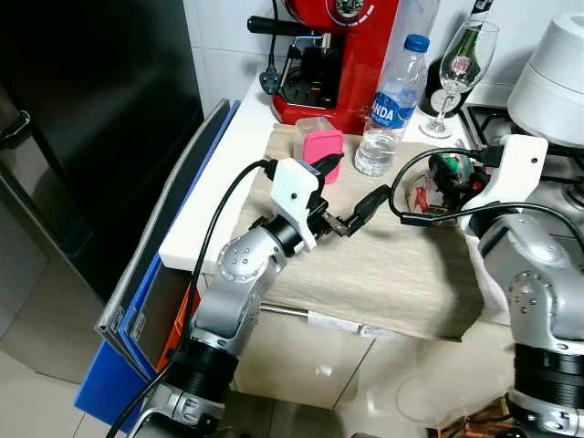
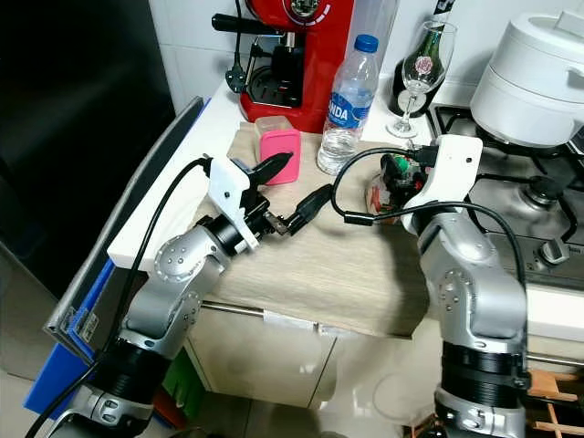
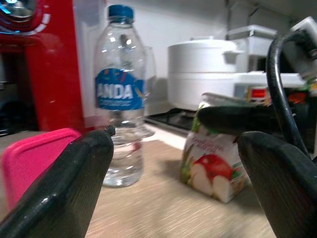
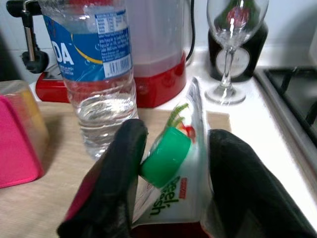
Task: Restocking fridge
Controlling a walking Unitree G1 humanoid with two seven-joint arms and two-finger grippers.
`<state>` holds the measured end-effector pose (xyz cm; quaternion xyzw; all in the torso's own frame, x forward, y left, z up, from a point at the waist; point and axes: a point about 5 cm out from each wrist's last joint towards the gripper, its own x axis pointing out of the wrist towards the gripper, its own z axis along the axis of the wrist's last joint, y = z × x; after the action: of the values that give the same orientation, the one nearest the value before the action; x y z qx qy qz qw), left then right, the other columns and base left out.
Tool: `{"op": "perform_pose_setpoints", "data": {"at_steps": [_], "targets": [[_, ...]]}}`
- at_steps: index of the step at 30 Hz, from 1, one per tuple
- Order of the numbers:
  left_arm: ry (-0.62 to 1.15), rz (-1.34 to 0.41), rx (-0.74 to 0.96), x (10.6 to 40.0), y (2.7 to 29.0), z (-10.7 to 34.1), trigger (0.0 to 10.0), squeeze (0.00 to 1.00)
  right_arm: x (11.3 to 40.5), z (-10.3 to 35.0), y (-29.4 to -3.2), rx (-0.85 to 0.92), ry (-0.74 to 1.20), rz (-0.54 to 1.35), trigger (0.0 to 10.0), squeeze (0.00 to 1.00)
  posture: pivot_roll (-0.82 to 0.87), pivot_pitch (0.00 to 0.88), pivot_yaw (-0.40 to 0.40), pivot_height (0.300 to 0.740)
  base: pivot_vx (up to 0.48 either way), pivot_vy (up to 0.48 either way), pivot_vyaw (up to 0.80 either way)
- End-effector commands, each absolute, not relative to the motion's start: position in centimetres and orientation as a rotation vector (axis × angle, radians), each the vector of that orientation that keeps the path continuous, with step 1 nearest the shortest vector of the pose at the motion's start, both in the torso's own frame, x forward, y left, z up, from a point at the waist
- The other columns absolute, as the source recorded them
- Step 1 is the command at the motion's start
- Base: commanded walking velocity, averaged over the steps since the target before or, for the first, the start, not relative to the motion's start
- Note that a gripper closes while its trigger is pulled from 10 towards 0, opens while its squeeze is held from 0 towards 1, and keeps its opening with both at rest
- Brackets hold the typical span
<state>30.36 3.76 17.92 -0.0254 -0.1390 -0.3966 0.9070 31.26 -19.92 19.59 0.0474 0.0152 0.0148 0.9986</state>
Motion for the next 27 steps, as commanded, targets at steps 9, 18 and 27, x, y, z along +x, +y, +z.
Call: {"op": "perform_pose_setpoints", "data": {"at_steps": [9, 18, 27], "targets": [[-0.281, -0.712, -0.059, 31.4, 5.1, 18.5, 10.0, 0.00, 31.8, 23.2, -19.4, -0.056, -0.271, -0.058, 0.0, 0.00, -0.08, 0.000, -0.010, 0.740, 0.000, 0.000, 0.00], [-0.289, -0.665, -0.057, 31.6, 5.3, 18.7, 10.0, 0.00, 31.9, 24.1, -19.9, -0.063, -0.381, -0.131, 0.0, 0.00, -0.09, 0.000, -0.016, 0.740, 0.000, 0.000, 0.00], [-0.312, -0.584, -0.033, 32.2, 5.6, 19.2, 10.0, 0.00, 31.1, 21.2, -18.1, -0.004, -0.369, -0.125, 0.0, 0.00, -0.10, 0.000, -0.011, 0.740, 0.000, 0.000, 0.00]]}}
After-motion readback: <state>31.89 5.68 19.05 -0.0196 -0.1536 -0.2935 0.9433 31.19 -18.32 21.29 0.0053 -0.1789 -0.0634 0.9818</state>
